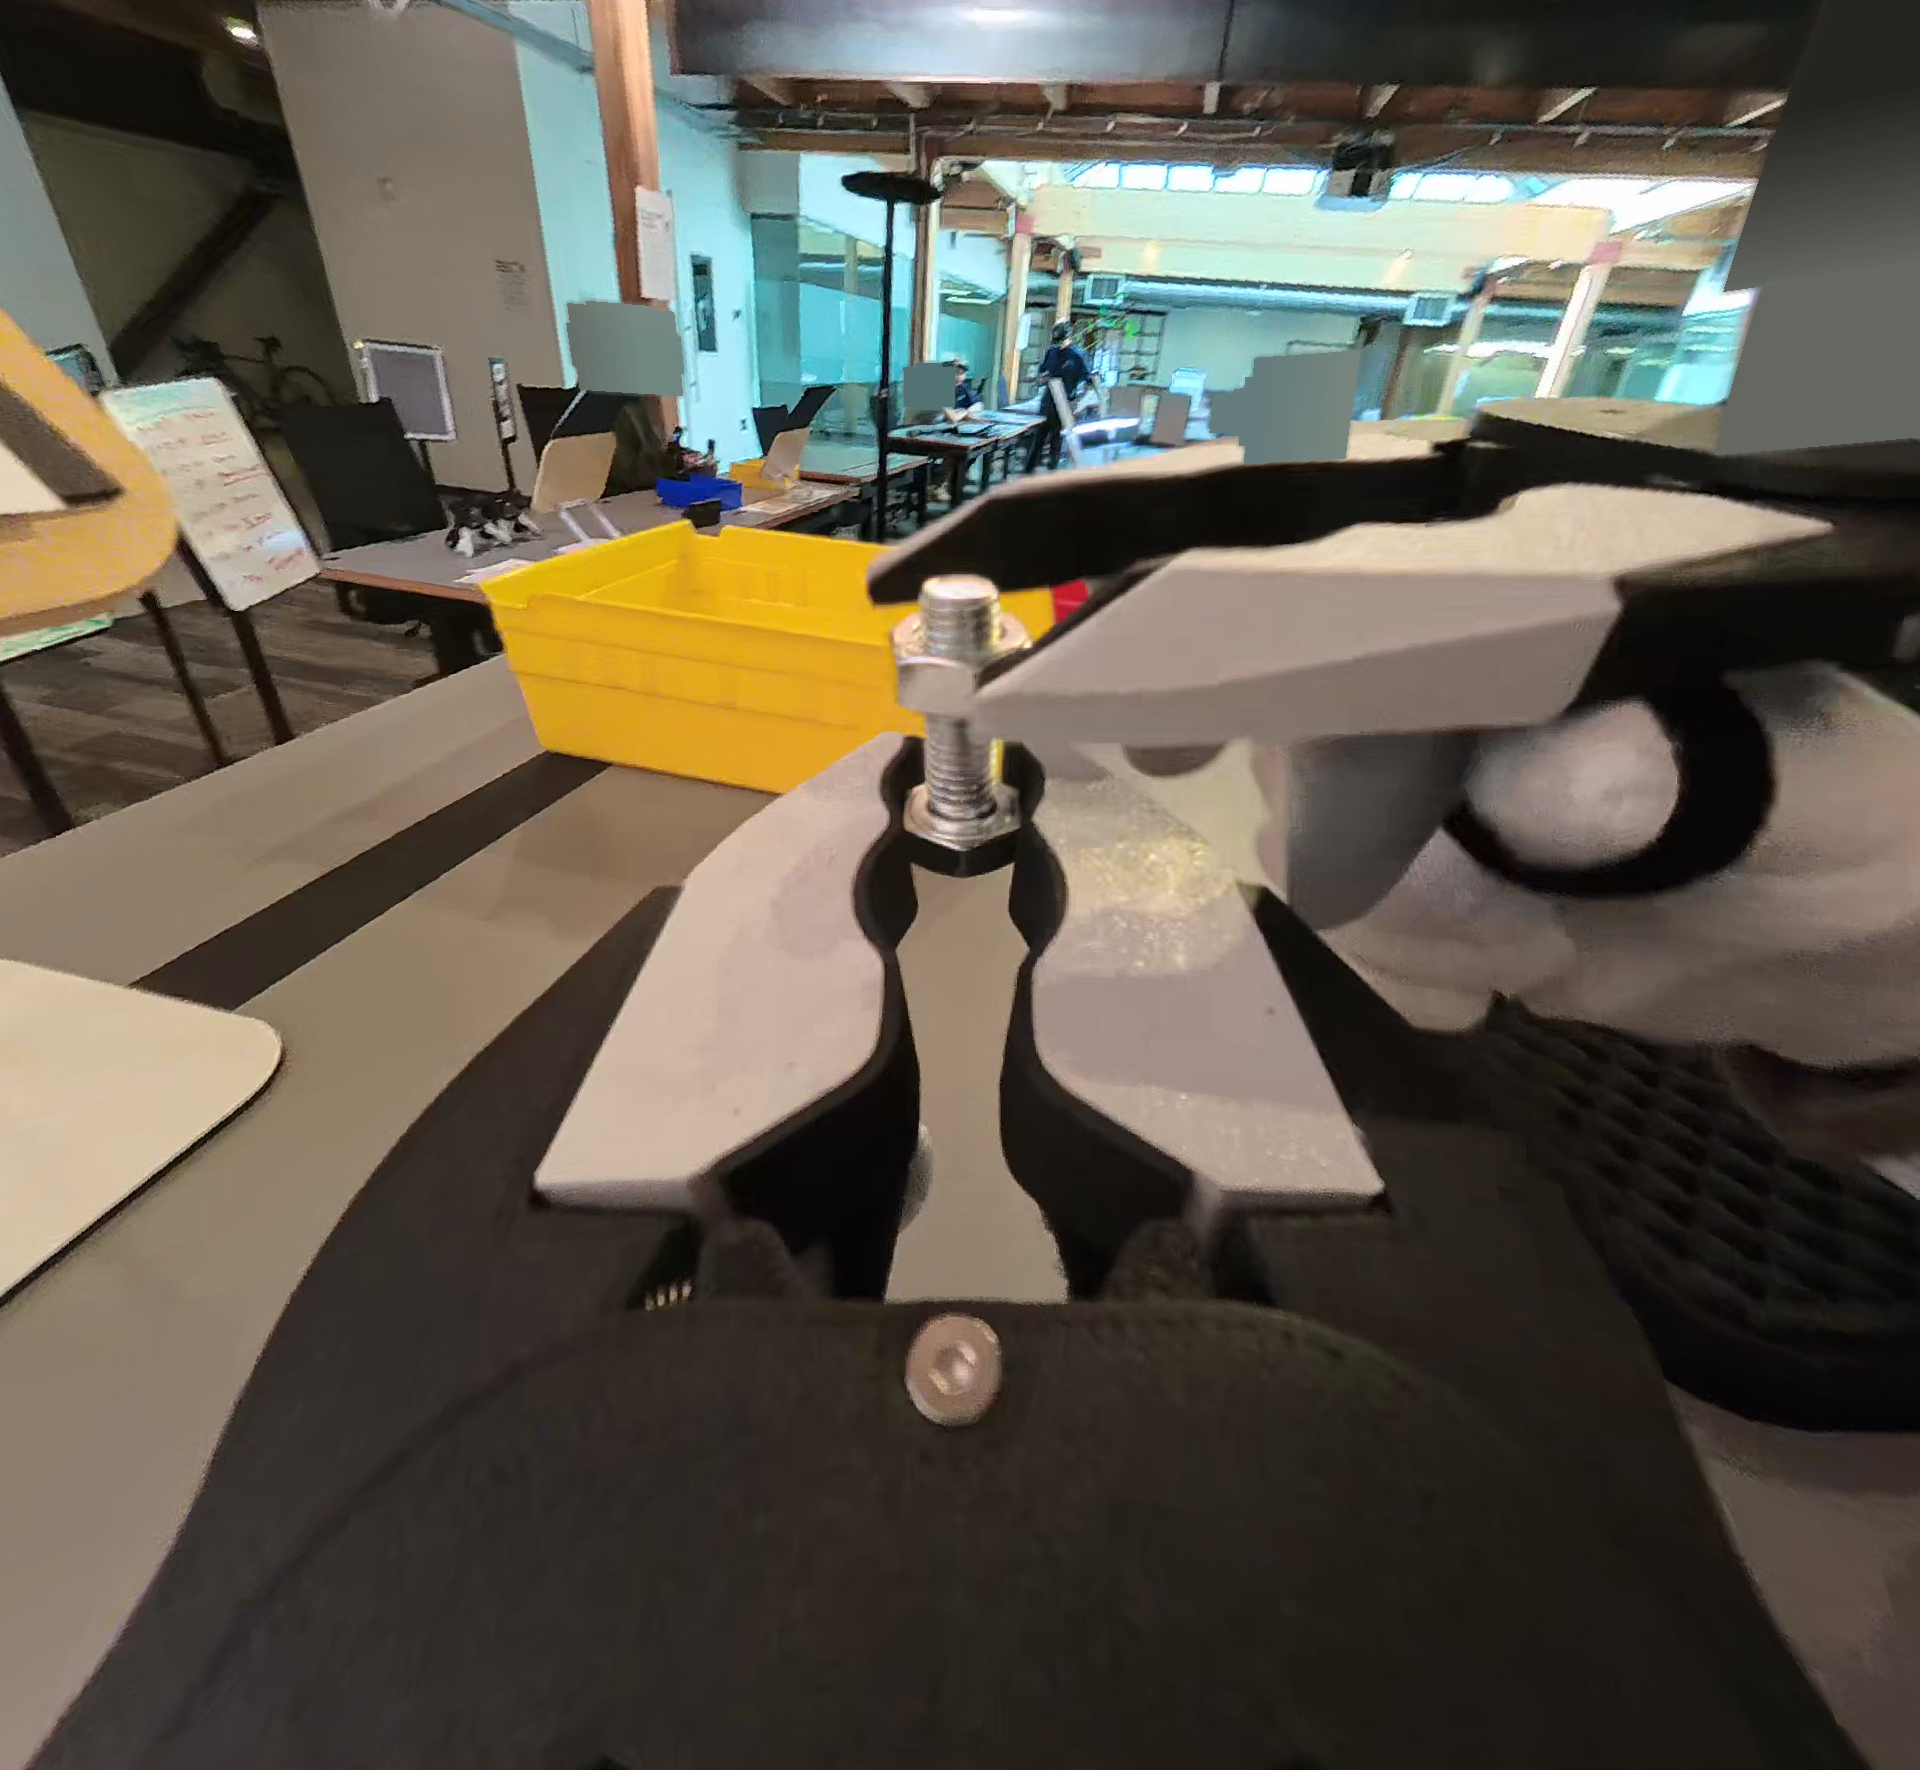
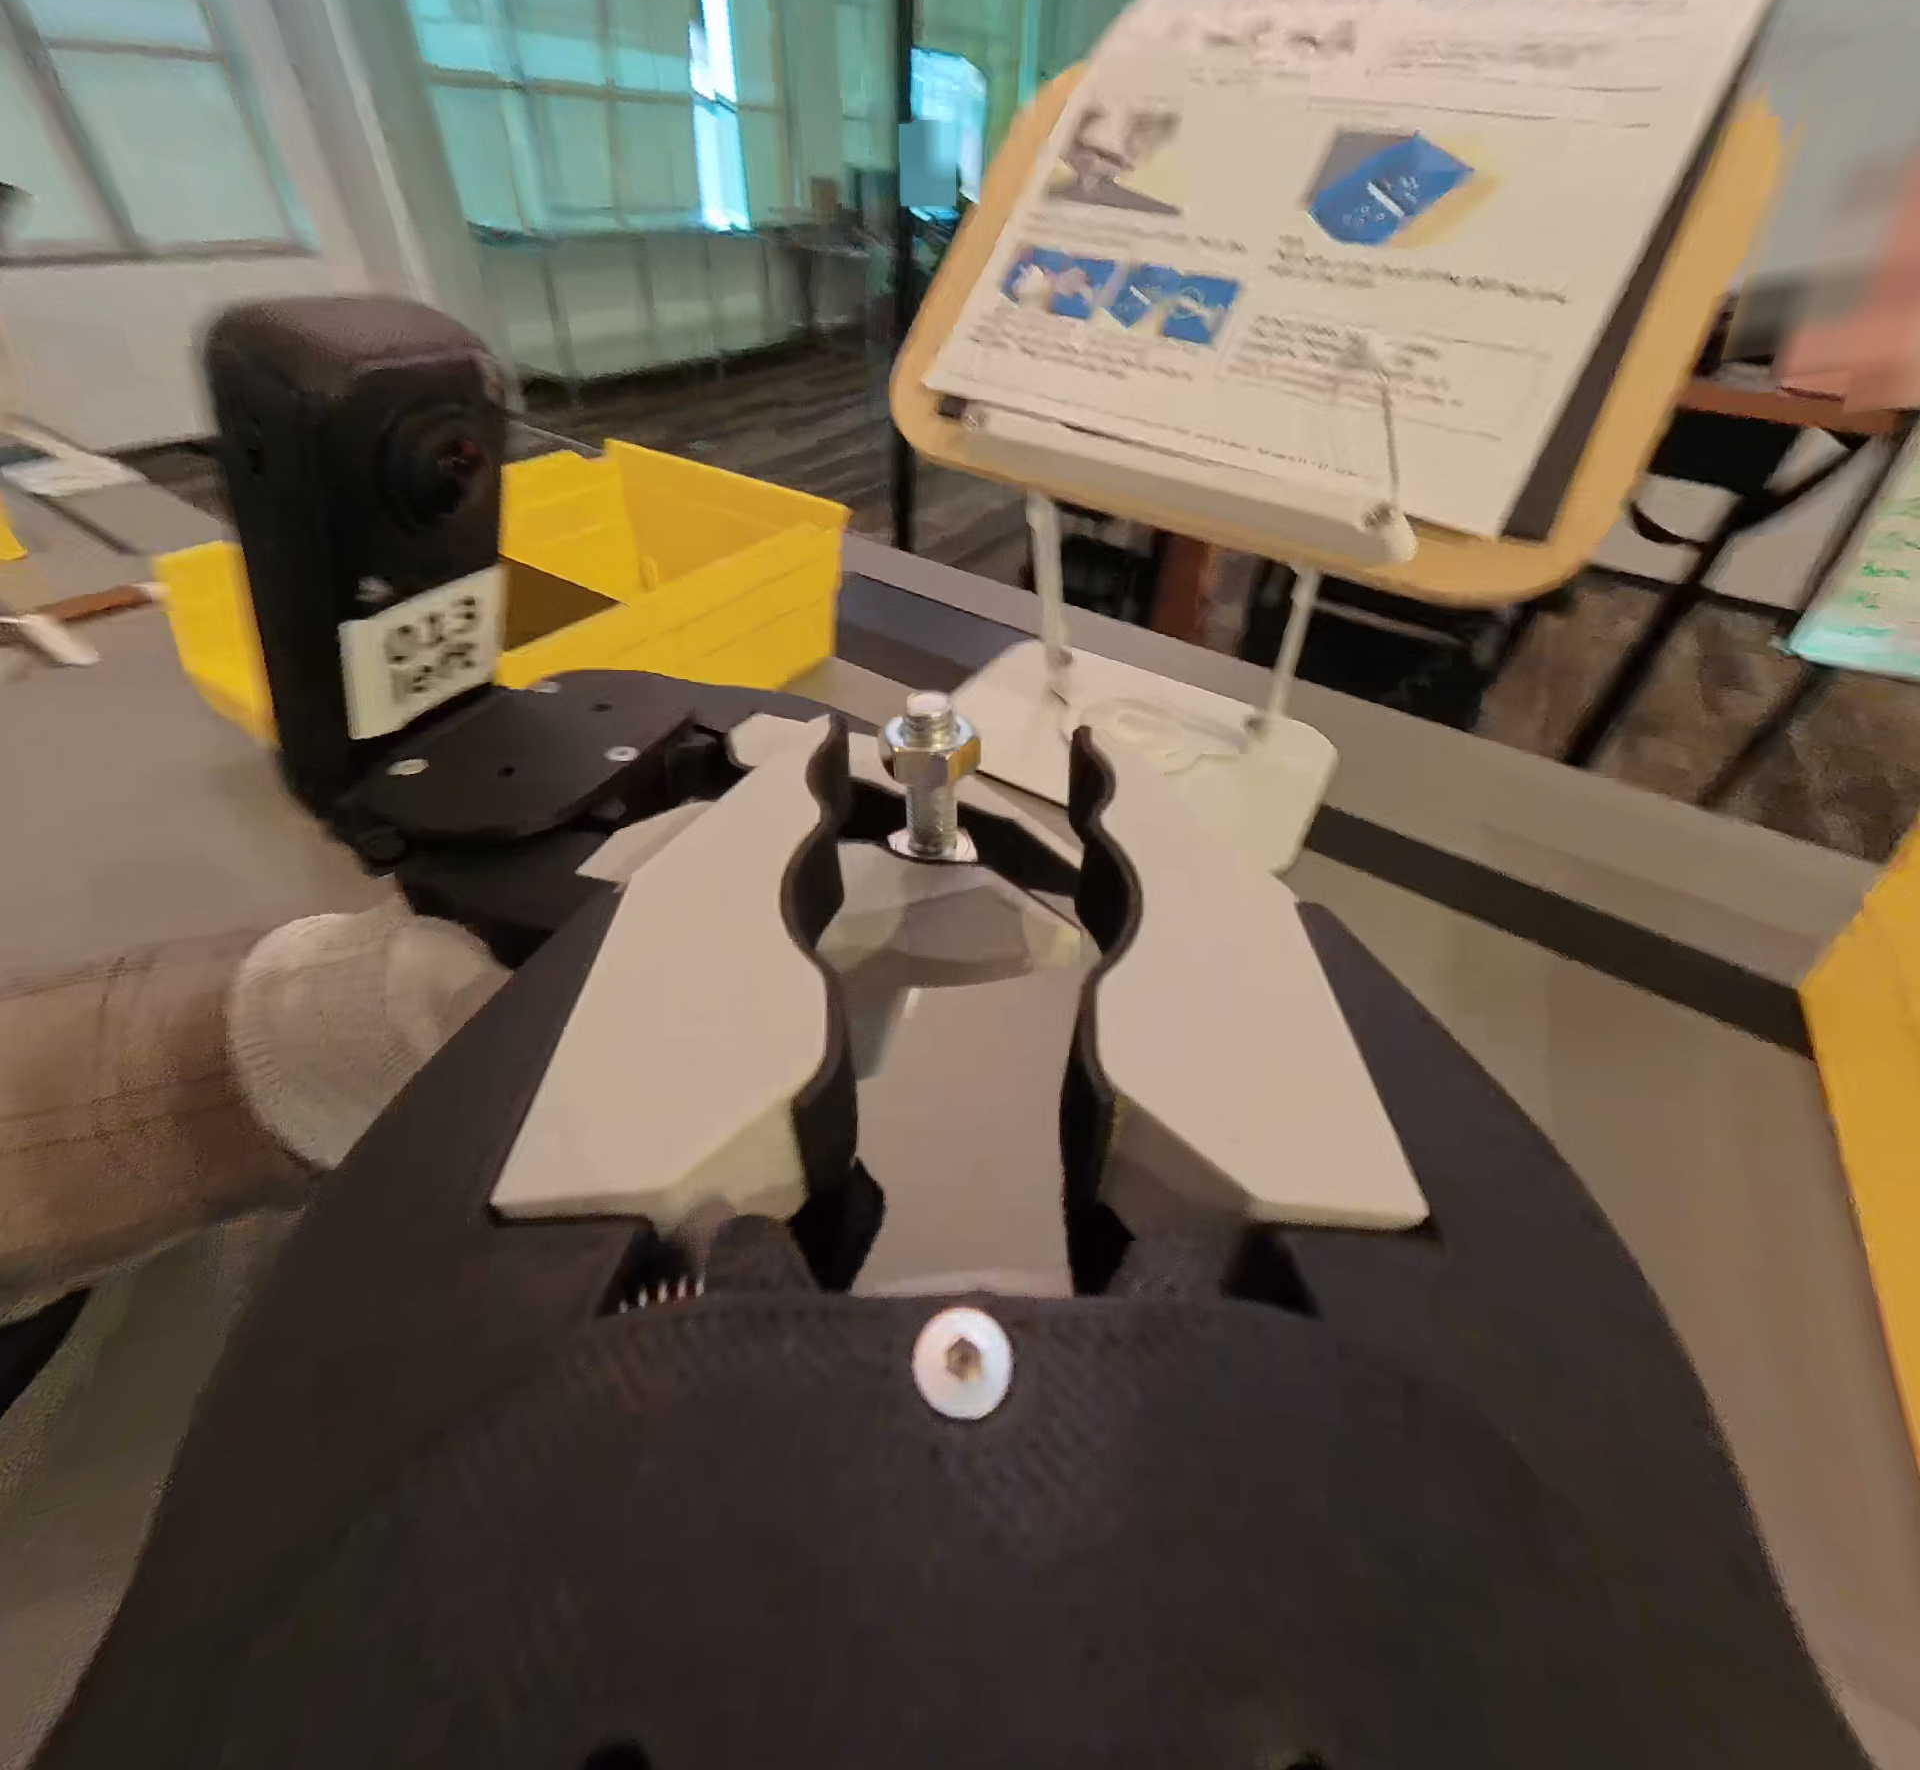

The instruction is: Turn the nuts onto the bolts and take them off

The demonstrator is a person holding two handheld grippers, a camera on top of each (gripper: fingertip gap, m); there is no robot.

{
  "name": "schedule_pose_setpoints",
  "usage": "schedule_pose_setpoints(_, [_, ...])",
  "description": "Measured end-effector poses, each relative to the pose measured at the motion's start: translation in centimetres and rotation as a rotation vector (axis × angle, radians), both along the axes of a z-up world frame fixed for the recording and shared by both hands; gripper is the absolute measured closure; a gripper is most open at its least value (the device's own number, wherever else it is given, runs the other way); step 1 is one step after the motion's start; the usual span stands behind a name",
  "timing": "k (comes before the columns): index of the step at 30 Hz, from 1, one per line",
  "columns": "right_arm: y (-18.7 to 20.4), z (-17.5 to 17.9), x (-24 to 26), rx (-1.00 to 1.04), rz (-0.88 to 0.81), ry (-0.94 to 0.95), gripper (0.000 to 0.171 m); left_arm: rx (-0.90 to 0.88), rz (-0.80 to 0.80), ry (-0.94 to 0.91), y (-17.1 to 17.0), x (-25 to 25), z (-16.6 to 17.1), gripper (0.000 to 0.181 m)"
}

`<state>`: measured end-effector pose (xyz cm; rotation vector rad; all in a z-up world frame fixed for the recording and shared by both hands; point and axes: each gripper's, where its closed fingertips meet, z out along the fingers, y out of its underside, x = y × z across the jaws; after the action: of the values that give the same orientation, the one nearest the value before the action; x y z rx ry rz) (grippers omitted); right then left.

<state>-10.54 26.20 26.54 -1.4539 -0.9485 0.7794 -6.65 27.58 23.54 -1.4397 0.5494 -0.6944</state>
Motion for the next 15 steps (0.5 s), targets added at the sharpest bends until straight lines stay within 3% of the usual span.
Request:
schedule_pose_setpoints(3, [-0.9, 1.3, 0.8, -0.026, 0.187, 0.038, 0.123, 0.011, -0.094, -0.048, -1.0, 0.4, 0.9, 0.167])
schedule_pose_setpoints(5, [-2.5, 2.0, 1.1, -0.075, 0.397, 0.067, 0.121, 0.006, -0.161, -0.080, -1.7, 0.7, 1.3, 0.167])
schedule_pose_setpoints(6, [-3.2, 2.4, 1.4, -0.080, 0.491, 0.083, 0.128, 0.008, -0.195, -0.094, -2.1, 0.9, 1.4, 0.167])
schedule_pose_setpoints(12, [-4.8, 2.3, 2.0, -0.122, 0.823, 0.068, 0.128, 0.010, -0.433, -0.130, -5.2, 2.8, 2.2, 0.167])
schedule_pose_setpoints(15, [-5.9, 2.6, 2.3, -0.177, 0.978, 0.075, 0.138, 0.010, -0.500, -0.097, -6.3, 3.6, 2.0, 0.167])
